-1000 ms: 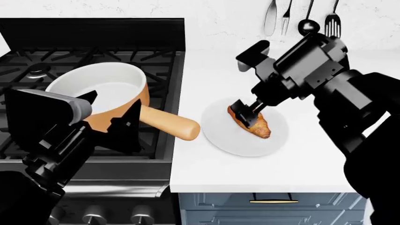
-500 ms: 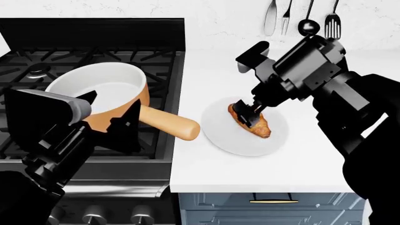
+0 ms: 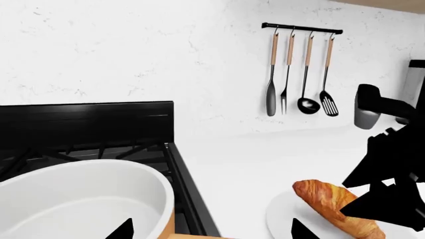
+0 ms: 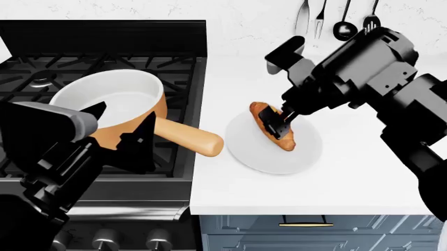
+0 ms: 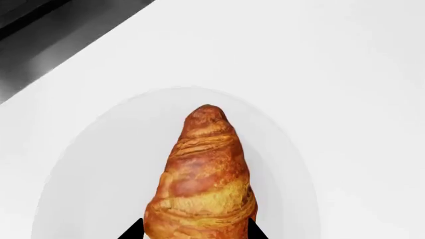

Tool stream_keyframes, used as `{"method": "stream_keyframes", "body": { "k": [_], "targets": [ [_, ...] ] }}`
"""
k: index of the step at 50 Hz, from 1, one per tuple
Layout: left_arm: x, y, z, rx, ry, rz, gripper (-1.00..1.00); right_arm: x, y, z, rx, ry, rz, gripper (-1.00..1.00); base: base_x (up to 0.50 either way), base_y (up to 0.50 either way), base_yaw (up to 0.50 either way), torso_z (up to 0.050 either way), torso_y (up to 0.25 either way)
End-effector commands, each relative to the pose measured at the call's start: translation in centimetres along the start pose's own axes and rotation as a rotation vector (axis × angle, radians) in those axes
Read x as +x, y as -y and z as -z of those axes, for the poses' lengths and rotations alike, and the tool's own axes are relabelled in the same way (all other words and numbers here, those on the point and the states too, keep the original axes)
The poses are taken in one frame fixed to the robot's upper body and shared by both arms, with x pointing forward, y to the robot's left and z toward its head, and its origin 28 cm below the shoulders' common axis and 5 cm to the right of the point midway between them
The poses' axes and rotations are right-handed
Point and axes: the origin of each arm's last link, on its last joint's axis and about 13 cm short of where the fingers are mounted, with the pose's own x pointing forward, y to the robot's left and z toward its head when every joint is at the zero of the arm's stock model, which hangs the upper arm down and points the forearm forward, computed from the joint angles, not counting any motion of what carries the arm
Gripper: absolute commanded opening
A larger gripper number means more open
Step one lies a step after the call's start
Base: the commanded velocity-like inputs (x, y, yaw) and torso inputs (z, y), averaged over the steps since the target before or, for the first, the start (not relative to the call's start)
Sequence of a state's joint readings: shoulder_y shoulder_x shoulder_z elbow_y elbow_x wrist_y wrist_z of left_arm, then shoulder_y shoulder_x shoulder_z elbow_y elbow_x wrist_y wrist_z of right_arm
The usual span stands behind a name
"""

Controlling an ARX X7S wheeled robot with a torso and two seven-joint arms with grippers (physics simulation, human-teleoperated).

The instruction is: Pick the croissant and place it on the pan. Then turn on the stove to warm the croissant.

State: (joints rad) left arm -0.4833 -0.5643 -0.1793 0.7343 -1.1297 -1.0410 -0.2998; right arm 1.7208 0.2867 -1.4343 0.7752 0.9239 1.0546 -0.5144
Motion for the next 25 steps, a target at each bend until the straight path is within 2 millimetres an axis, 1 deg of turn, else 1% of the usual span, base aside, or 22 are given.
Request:
{"method": "stream_keyframes", "body": {
  "k": [1, 18, 22, 25],
  "targets": [
    [-0.3, 0.0, -0.2, -0.004, 0.008, 0.000, 1.00, -1.7, -0.8, 0.1, -0.023, 0.077, 0.022, -1.00, 0.00, 0.00, 0.00, 0.000, 0.000],
    [-1.1, 0.4, -0.9, -0.008, 0.039, 0.009, 1.00, -4.5, -2.6, 0.7, -0.052, 0.254, 0.067, -1.00, 0.00, 0.00, 0.00, 0.000, 0.001],
    [-1.4, 0.5, -1.1, -0.005, 0.048, 0.013, 1.00, -5.5, -3.3, 0.8, -0.063, 0.339, 0.061, -1.00, 0.00, 0.00, 0.00, 0.000, 0.000],
    [-1.6, 0.7, -1.2, -0.004, 0.050, 0.013, 1.00, -6.1, -3.9, 1.4, -0.081, 0.394, 0.075, -1.00, 0.00, 0.00, 0.00, 0.000, 0.000]
  ]
}}
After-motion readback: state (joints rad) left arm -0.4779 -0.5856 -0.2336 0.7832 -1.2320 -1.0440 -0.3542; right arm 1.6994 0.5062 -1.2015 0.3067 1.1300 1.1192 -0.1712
